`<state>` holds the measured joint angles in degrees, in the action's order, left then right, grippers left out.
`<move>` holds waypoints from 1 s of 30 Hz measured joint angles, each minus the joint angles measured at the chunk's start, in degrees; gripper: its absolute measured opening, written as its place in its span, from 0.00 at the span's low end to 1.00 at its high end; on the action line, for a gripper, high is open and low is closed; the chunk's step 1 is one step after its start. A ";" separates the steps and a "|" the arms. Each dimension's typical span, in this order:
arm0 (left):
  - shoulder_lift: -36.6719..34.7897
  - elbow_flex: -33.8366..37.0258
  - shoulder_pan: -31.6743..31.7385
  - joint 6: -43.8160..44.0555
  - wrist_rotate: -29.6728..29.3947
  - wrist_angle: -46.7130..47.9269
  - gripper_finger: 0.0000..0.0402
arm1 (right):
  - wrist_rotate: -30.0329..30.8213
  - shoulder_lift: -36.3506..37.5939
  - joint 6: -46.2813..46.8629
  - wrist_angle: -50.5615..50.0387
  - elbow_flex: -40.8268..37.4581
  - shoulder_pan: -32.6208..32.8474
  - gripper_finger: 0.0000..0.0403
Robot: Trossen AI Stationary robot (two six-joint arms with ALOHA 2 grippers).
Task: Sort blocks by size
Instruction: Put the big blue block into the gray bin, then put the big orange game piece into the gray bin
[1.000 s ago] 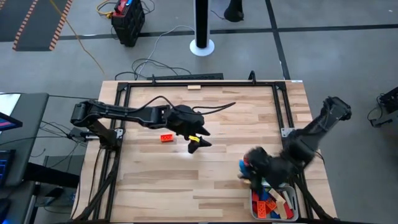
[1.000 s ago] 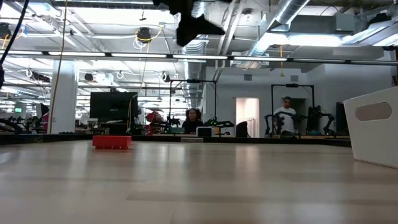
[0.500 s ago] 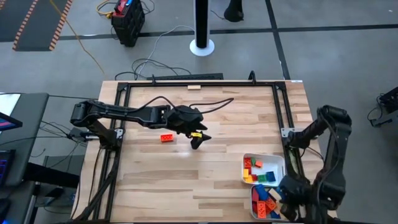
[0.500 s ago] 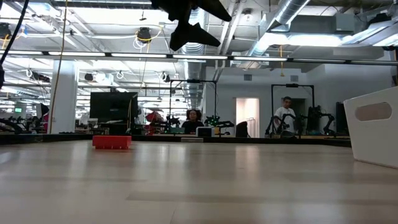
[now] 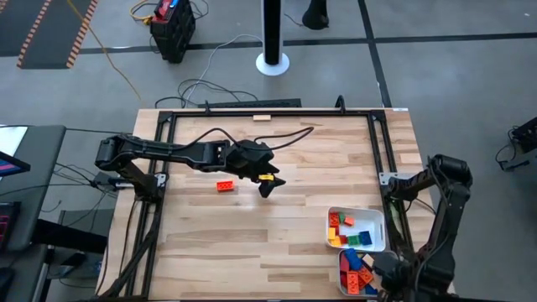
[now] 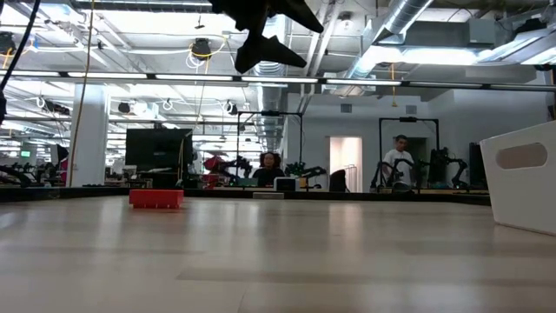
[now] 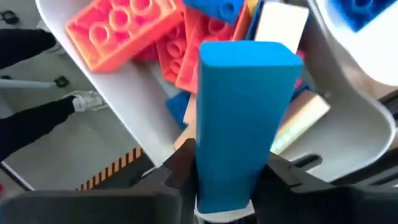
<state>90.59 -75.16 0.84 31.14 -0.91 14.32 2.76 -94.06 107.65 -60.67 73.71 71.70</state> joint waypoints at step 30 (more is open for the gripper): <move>-2.38 7.75 3.07 -22.49 11.19 34.36 0.64 | 6.84 14.16 13.25 -16.27 0.00 -2.21 0.69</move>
<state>88.20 -67.40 3.92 8.65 10.29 48.68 9.60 -79.90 120.90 -76.94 73.71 69.49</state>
